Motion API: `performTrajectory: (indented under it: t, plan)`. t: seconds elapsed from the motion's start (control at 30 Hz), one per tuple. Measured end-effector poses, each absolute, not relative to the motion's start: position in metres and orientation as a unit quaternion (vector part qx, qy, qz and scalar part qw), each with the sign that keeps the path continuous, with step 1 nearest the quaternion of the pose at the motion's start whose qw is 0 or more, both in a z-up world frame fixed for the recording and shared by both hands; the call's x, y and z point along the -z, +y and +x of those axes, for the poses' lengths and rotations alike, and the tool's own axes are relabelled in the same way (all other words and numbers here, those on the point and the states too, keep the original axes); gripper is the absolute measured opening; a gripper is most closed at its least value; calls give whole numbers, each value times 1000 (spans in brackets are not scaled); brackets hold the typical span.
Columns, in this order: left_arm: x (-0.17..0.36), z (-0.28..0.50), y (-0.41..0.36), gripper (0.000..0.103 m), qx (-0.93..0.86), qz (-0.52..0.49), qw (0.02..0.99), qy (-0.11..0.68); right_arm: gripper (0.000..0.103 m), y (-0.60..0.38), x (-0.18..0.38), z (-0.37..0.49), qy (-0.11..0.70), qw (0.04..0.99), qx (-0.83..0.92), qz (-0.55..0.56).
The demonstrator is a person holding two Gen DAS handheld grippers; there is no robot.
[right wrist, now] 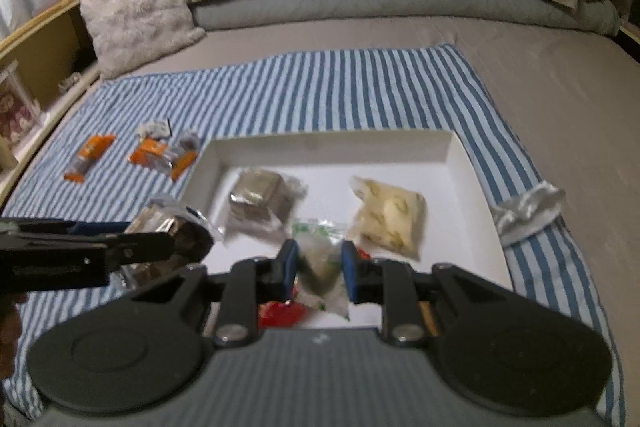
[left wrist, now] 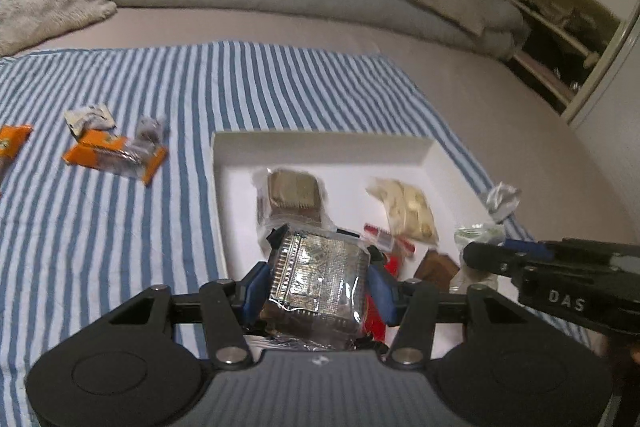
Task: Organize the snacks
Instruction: 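Carry the foil pack and cookie into the white box and open both tools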
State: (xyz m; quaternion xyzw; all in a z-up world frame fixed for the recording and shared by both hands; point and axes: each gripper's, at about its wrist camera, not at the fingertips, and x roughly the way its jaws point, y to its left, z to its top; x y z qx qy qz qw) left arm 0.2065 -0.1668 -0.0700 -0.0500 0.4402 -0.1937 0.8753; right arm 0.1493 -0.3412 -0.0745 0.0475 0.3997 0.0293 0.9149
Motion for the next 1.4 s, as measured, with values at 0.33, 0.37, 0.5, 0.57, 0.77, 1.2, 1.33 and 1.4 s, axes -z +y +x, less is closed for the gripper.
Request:
performTrajectory:
  t: [0.33,0.37,0.5,0.57,0.77,1.2,1.33,1.4]
  plan:
    - [92,227,-184,55,180,-26,869,461,28,-364,91,141,428,902,-37,46]
    - [94,229,-185,55,178,-22,868,463,28,-365,91,141,430,901,-38,46]
    - [104,237,-193,55,176,-2,862,475,28,-368,94,143,435,898,-39,47]
    - [110,239,-198,55,179,12,856,484,29,-369,95,144,438,897,-40,49]
    - [118,240,-208,55,208,23,840,501,29,-367,100,151,451,890,-42,53]
    - [109,245,-199,57,187,18,853,487,29,-363,107,163,479,877,-21,38]
    - [102,243,-196,74,191,14,857,479,29,-365,107,162,479,877,-14,36]
    - [96,240,-194,77,196,10,859,473,31,-366,106,161,479,877,-14,37]
